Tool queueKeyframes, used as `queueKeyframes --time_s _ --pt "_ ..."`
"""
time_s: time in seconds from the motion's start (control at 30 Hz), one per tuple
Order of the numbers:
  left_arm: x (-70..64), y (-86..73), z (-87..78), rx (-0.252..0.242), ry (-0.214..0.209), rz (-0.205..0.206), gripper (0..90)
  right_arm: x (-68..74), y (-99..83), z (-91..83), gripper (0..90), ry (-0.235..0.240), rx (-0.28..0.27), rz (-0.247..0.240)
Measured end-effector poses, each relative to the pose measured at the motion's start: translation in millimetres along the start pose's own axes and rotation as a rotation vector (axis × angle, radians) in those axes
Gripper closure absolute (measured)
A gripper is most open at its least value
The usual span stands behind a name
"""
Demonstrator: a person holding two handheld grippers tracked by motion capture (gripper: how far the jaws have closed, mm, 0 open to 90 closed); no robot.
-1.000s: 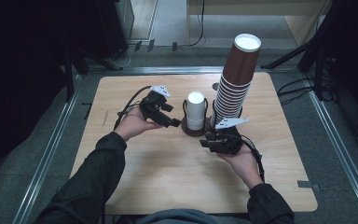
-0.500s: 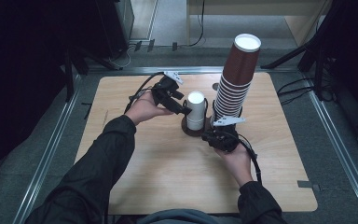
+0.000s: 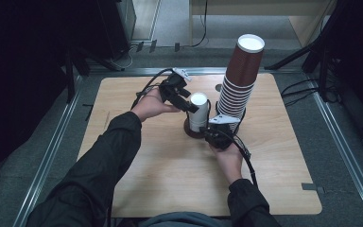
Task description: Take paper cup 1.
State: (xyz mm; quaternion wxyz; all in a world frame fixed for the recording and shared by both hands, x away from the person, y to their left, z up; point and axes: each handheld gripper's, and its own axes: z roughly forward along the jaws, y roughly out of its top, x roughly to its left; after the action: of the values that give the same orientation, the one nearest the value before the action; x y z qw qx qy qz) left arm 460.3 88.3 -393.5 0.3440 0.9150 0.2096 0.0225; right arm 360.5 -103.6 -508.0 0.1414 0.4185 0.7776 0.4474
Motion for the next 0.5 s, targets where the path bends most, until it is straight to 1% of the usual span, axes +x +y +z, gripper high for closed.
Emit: queueKeyframes --time_s 0.03,0.1,0.17,0.2,0.27,0.4,0.43,0.5 --pt "-0.6 1.3 0.8 0.001 0.003 0.007 19.7 0.6 0.9 2.1 89.9 0.000 -0.005 0.004" --pt "-1.6 3.2 1.6 0.008 0.005 0.017 19.7 2.5 3.0 5.3 89.9 -0.006 0.000 0.010" --pt "-1.7 4.4 3.1 0.013 0.009 0.019 19.7 4.0 4.9 8.3 90.0 0.000 -0.002 0.030" --pt "-1.5 4.7 4.4 0.014 0.007 0.015 19.7 4.3 5.3 9.6 90.0 0.002 0.000 0.032" --pt "-0.8 4.9 6.5 0.018 0.013 0.019 19.7 5.6 6.2 12.7 90.0 -0.008 0.008 0.025" --pt "2.0 4.6 10.8 0.018 0.003 0.003 19.7 5.5 5.7 15.3 89.9 -0.015 0.018 0.031" --pt "1.9 4.7 11.9 0.021 -0.006 0.002 19.6 5.6 5.6 15.3 89.9 -0.010 0.015 0.026" --pt "0.7 4.8 13.8 0.025 0.001 0.012 19.7 6.8 5.4 15.3 89.9 -0.023 0.018 0.007"
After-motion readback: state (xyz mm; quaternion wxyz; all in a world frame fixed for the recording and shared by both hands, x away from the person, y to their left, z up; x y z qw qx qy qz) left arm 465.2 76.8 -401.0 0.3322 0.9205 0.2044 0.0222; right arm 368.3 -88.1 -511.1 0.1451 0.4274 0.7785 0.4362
